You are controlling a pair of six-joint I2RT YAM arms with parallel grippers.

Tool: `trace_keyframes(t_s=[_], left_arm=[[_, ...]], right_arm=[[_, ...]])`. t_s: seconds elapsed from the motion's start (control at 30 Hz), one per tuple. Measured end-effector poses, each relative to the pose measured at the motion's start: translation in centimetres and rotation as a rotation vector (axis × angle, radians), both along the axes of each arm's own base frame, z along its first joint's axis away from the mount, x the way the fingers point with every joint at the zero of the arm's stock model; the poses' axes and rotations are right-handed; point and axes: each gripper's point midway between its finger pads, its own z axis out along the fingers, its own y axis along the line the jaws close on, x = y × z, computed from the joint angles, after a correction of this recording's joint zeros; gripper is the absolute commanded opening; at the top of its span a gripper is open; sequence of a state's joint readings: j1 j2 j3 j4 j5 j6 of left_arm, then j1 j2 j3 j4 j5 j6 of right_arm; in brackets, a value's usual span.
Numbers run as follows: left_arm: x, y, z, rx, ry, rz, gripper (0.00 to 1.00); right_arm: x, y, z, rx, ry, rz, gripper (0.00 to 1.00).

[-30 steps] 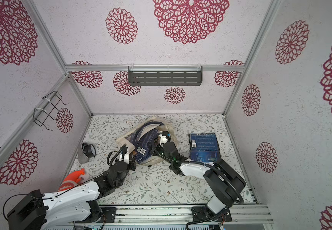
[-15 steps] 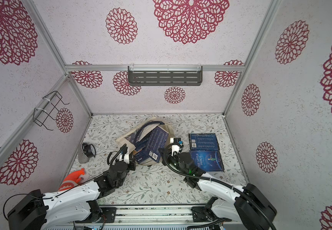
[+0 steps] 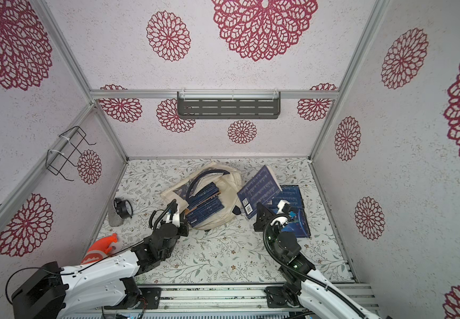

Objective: Take out the books from the canvas bag
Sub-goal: Place the book on the book.

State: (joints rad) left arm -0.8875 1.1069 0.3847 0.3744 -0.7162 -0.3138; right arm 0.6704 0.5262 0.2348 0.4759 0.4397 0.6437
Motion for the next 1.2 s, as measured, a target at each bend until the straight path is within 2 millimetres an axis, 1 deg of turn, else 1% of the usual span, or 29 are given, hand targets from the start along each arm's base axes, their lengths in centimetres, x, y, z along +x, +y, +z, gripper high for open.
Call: trace_keyframes(t_s=[0.03,0.1,0.17,0.27,0.33,0.47,0.67,0.97,1.2], left_arm=[[0.0,0.0,0.0,0.0,0.0,0.0,0.0],[0.0,0.0,0.0,0.001,0.0,0.0,0.0],[0.0,0.0,-0.1,0.001,0.001,0.0,0.0],[0.0,-0.1,-0.1,0.002,0.002,-0.002,0.0],[0.0,-0.1,-0.1,0.002,0.002,-0.002,0.0],[0.1,-0.3,-0.2,0.006,0.005,-0.003,0.0],[0.1,-0.4,-0.3,0.007,0.006,-0.005,0.0],[0.1,-0.6,-0.4,0.01,0.008,-0.008,0.0],[0.1,-0.6,-0.4,0.01,0.008,-0.008,0.0]], right_arm=[[0.1,-1.4,-0.5,0.019,0.022,-0.054,0.0],[0.3,-3.5,-1.6,0.056,0.064,-0.138,0.0],[0.3,-5.8,-3.2,0.099,0.118,-0.229,0.0],[0.1,-7.9,-5.7,0.146,0.19,-0.32,0.0],[-0.2,-8.7,-7.4,0.172,0.23,-0.352,0.0],[-0.6,-9.4,-10.7,0.206,0.317,-0.387,0.0],[-1.1,-10.1,-13.4,0.28,0.383,-0.428,0.0],[-1.3,-10.3,-16.7,0.364,0.491,-0.447,0.0],[-0.9,-10.3,-17.5,0.439,0.53,-0.449,0.0]])
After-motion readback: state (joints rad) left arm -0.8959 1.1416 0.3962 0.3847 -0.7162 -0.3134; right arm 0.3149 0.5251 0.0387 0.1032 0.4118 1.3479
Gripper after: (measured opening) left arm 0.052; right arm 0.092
